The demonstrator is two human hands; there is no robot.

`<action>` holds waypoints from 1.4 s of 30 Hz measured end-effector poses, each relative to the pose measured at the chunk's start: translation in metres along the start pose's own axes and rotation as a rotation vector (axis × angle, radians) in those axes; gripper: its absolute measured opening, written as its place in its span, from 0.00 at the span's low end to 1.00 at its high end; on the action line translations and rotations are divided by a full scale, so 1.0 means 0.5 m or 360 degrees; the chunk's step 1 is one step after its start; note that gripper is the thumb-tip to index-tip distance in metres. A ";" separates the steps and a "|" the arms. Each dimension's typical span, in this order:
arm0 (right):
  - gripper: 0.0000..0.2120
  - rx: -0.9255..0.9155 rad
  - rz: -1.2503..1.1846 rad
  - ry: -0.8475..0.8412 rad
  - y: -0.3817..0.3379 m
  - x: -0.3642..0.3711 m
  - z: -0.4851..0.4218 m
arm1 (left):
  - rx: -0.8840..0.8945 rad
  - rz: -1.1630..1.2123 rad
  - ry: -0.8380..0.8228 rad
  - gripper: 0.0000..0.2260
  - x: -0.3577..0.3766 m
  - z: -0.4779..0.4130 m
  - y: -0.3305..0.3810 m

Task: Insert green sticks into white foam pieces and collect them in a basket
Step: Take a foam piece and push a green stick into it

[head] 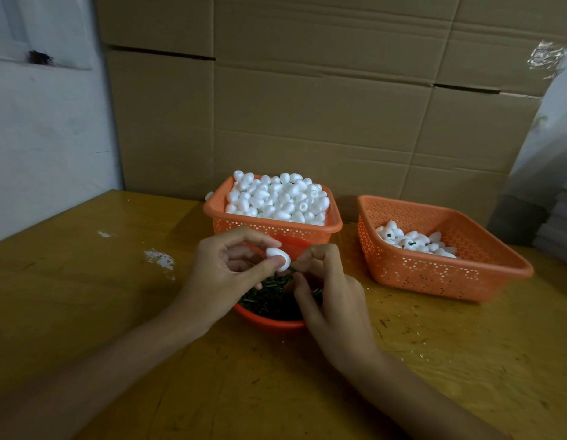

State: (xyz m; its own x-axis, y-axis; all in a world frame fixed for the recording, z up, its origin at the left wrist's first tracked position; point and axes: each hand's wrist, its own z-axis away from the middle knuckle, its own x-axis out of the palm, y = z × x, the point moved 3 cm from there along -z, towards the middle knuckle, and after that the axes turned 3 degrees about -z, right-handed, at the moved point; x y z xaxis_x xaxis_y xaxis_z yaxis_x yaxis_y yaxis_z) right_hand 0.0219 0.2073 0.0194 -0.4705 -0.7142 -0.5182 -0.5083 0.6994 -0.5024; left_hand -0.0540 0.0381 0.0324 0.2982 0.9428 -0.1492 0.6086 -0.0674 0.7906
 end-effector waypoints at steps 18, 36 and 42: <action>0.13 -0.0037 0.0053 0.0022 -0.002 0.001 0.000 | -0.0033 0.0003 -0.0015 0.08 0.000 0.003 0.005; 0.13 -0.0052 0.0079 0.0034 0.001 0.003 0.001 | -0.0049 0.0024 0.0025 0.14 -0.001 0.003 -0.003; 0.12 -0.0065 0.0039 0.0032 0.008 0.002 0.000 | -0.0024 0.0046 0.0087 0.18 0.001 -0.001 -0.003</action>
State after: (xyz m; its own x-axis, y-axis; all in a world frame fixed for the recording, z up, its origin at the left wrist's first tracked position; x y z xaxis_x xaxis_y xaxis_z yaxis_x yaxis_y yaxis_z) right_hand 0.0193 0.2093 0.0169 -0.4972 -0.6976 -0.5159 -0.5254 0.7152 -0.4609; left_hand -0.0552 0.0390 0.0313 0.2746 0.9570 -0.0935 0.5891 -0.0906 0.8030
